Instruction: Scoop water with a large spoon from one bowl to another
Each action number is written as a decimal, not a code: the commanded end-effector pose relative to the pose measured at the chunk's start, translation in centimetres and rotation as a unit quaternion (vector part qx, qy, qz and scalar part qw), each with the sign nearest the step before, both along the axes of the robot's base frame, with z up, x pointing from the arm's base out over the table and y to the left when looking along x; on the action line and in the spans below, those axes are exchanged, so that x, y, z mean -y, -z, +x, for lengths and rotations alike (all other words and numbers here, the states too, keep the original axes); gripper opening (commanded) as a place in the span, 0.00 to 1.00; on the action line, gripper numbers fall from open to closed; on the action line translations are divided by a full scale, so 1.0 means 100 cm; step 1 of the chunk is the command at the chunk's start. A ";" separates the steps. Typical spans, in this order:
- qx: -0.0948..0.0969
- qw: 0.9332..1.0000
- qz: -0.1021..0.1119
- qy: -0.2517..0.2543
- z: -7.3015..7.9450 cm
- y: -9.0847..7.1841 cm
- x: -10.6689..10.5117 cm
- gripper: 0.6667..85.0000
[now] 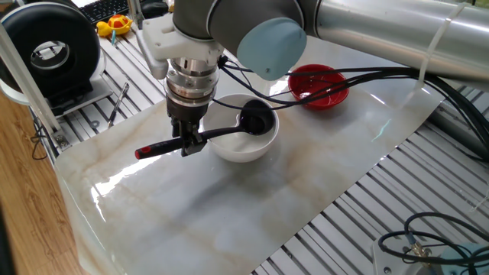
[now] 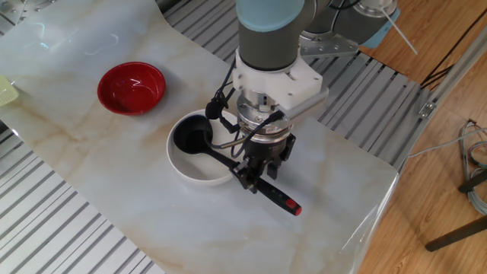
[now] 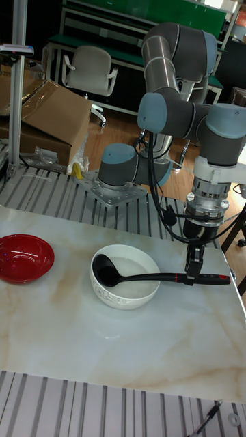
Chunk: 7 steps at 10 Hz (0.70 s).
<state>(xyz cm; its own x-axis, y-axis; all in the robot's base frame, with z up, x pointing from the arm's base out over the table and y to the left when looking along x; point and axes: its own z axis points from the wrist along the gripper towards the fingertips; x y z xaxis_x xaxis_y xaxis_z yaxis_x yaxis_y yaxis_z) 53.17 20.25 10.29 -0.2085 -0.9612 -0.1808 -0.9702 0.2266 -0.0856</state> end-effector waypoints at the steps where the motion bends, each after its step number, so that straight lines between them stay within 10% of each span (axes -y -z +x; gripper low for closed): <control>1: -0.002 1.000 0.007 -0.005 -0.004 0.002 0.002 0.57; 7: 0.001 1.000 0.016 -0.010 0.000 0.004 -0.003 0.51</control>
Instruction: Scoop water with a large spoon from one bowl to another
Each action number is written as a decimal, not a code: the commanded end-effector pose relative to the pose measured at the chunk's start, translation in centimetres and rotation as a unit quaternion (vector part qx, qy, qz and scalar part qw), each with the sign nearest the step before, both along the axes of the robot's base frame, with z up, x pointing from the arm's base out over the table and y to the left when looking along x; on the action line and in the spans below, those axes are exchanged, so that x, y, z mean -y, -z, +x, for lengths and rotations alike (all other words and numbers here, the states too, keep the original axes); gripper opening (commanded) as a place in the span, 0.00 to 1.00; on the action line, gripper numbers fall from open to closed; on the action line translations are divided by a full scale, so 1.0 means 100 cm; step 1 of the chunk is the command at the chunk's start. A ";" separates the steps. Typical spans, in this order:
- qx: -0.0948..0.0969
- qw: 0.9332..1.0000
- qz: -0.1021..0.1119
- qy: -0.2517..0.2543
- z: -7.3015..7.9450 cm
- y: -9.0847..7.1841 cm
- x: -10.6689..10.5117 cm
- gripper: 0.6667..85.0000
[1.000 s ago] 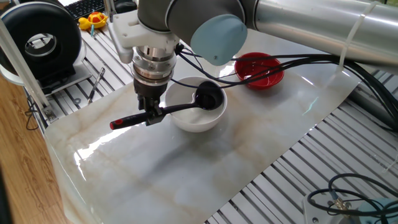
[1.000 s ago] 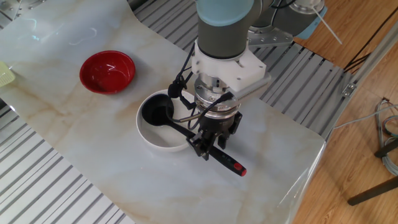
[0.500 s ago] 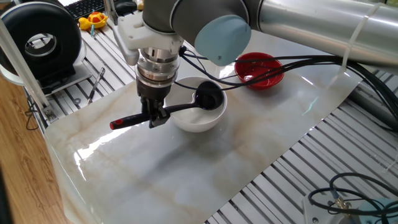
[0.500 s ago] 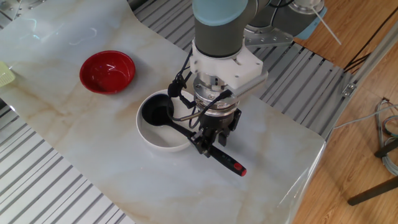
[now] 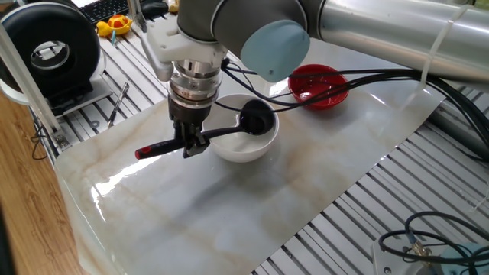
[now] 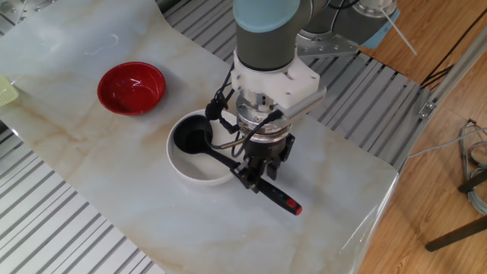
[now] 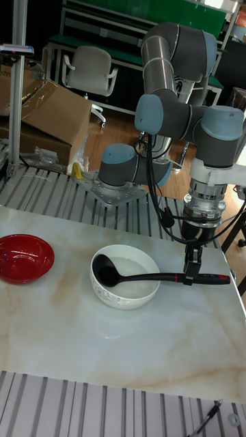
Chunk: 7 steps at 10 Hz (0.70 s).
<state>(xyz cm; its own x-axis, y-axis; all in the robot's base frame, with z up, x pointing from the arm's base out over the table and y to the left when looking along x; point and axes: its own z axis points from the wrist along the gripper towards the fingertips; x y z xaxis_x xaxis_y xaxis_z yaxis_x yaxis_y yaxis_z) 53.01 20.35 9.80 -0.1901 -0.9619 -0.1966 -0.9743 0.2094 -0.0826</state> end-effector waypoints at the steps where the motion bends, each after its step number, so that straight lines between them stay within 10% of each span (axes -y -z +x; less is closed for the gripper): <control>1: 0.002 1.000 0.009 0.000 0.002 -0.002 -0.003 0.47; 5: 0.001 1.000 0.009 0.004 0.003 -0.005 -0.004 0.01; 7: 0.000 1.000 0.016 0.003 0.003 -0.010 -0.011 0.01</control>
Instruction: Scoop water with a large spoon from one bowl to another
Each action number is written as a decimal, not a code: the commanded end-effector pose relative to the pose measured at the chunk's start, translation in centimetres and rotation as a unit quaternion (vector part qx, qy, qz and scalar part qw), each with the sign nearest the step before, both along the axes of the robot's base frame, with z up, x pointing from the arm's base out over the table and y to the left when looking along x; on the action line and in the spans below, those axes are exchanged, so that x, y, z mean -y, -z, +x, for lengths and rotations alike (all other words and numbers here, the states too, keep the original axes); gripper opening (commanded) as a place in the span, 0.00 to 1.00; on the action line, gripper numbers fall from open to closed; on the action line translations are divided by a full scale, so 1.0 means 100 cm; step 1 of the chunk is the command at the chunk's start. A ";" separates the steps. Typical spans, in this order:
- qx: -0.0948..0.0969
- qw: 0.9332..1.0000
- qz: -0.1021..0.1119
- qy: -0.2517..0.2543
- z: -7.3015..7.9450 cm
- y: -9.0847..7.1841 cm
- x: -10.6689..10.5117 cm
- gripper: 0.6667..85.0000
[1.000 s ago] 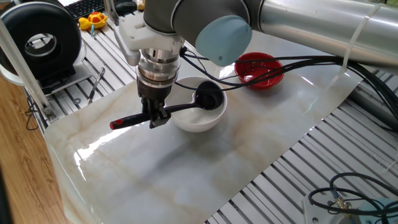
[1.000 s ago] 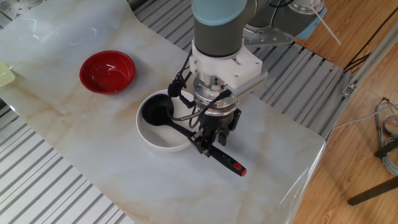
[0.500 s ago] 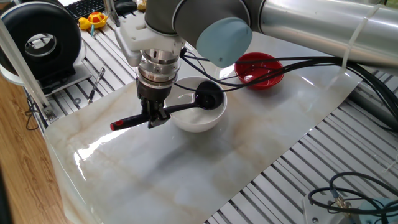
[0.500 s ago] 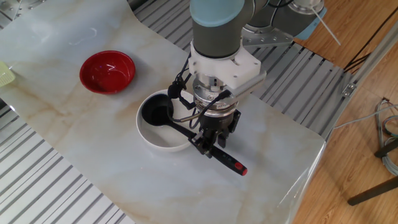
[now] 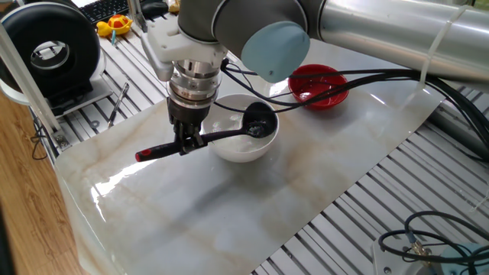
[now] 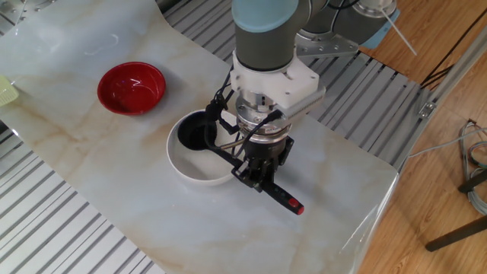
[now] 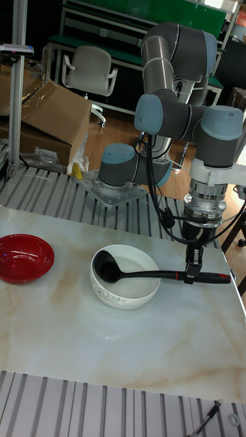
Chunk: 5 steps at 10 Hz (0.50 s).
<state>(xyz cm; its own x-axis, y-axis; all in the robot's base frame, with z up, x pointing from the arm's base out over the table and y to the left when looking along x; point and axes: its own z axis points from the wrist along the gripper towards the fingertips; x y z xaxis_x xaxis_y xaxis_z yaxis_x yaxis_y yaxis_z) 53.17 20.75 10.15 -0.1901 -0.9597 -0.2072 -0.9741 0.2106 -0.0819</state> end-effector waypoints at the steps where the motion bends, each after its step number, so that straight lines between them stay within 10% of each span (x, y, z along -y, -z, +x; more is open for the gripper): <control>1: 0.002 1.000 0.015 0.002 0.004 -0.009 -0.010 0.01; 5: 0.007 0.999 0.034 -0.002 0.009 -0.025 -0.022 0.01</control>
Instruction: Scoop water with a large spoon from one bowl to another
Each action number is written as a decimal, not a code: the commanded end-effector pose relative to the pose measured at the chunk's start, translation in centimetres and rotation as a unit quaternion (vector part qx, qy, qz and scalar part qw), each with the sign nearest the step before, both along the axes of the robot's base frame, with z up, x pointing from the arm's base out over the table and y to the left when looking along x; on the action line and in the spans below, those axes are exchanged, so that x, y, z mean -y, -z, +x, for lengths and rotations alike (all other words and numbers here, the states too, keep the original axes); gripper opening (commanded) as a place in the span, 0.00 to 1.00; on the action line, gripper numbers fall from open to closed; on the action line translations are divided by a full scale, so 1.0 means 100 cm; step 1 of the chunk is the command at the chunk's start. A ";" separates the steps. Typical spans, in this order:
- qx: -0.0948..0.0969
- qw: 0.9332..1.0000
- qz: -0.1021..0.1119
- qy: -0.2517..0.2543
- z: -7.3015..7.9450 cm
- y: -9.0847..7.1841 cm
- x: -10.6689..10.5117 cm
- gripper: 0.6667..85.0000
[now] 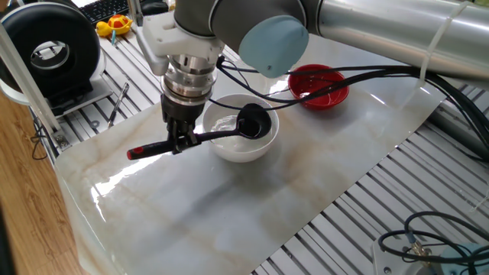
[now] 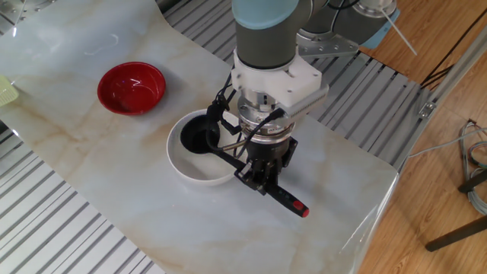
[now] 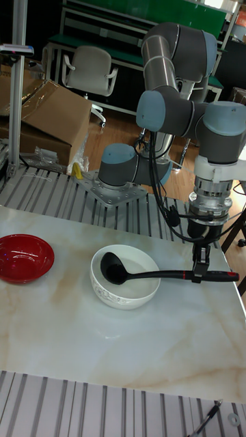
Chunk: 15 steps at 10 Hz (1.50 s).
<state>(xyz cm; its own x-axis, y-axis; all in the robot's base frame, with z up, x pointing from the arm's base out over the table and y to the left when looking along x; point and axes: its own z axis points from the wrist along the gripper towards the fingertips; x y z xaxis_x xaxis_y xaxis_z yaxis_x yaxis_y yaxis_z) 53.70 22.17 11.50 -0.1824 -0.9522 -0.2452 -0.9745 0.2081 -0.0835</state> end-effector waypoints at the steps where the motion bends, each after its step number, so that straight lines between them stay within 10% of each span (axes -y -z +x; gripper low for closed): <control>1: 0.002 1.000 0.023 0.000 0.005 -0.016 -0.011 0.01; 15: -0.002 0.998 0.062 0.025 0.015 -0.061 -0.021 0.01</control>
